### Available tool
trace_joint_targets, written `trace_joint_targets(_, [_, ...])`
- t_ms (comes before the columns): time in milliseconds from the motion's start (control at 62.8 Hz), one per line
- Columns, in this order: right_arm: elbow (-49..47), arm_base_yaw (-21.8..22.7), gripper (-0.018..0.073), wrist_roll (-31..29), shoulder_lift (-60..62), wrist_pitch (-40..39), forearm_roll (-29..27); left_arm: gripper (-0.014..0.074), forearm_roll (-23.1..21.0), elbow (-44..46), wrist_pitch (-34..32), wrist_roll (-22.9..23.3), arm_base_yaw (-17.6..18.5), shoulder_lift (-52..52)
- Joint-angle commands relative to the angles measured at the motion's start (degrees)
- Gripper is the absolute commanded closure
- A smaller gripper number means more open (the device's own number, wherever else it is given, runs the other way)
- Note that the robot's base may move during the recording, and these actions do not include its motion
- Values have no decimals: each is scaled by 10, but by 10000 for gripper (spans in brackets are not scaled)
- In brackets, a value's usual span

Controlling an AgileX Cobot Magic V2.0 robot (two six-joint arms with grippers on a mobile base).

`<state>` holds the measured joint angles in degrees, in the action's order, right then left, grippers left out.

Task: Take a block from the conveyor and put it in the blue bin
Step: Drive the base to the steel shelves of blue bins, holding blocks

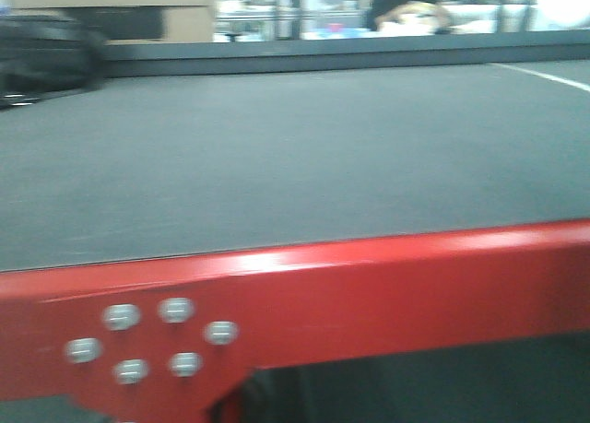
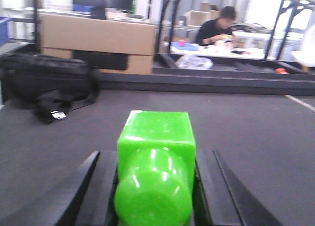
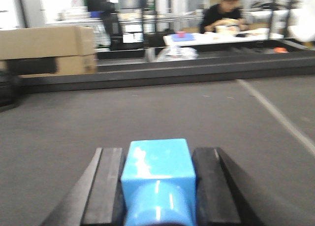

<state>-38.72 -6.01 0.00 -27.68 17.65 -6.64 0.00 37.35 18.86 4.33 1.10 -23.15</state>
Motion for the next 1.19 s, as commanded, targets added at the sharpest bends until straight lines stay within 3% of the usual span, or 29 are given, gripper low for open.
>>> trace_joint_targets(0, [-2, 2, 721, 0, 4, -17, 7, 708, 0, -2, -11, 1, 2, 13])
trace_joint_targets(1179, [-2, 2, 721, 0, 4, -18, 7, 708, 0, -2, -17, 1, 2, 41])
